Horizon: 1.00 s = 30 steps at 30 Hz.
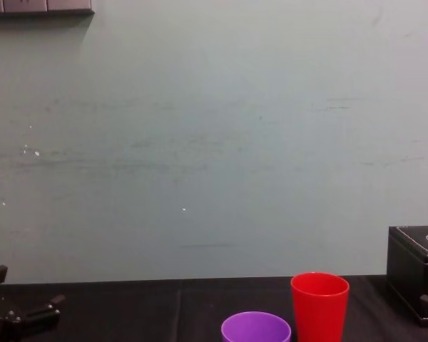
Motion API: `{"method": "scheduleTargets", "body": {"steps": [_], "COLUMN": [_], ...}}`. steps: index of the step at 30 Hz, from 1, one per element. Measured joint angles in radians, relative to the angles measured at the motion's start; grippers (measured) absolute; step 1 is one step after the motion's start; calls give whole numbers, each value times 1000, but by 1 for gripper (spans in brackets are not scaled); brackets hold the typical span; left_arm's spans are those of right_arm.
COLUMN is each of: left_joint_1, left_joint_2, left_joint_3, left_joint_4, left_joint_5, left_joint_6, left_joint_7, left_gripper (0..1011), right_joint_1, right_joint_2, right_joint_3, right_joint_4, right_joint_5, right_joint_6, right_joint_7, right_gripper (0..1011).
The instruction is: Stack the three plastic cups sequentially using one hand.
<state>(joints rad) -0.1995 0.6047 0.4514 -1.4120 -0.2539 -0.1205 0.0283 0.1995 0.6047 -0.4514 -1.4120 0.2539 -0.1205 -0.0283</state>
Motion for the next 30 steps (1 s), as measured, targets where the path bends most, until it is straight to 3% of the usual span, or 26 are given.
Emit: {"method": "scheduleTargets", "body": {"steps": [30], "left_joint_1": [0], "left_joint_2": [0], "left_joint_3": [0], "left_joint_4": [0], "left_joint_5": [0], "left_joint_6": [0], "left_joint_7": [0], "left_gripper": [1005], "right_joint_1": [0], "right_joint_2": [0], "right_joint_3": [0], "right_joint_4": [0], "right_joint_5": [0], "right_joint_6": [0], "right_joint_7": [0], "right_gripper": [1004]}}
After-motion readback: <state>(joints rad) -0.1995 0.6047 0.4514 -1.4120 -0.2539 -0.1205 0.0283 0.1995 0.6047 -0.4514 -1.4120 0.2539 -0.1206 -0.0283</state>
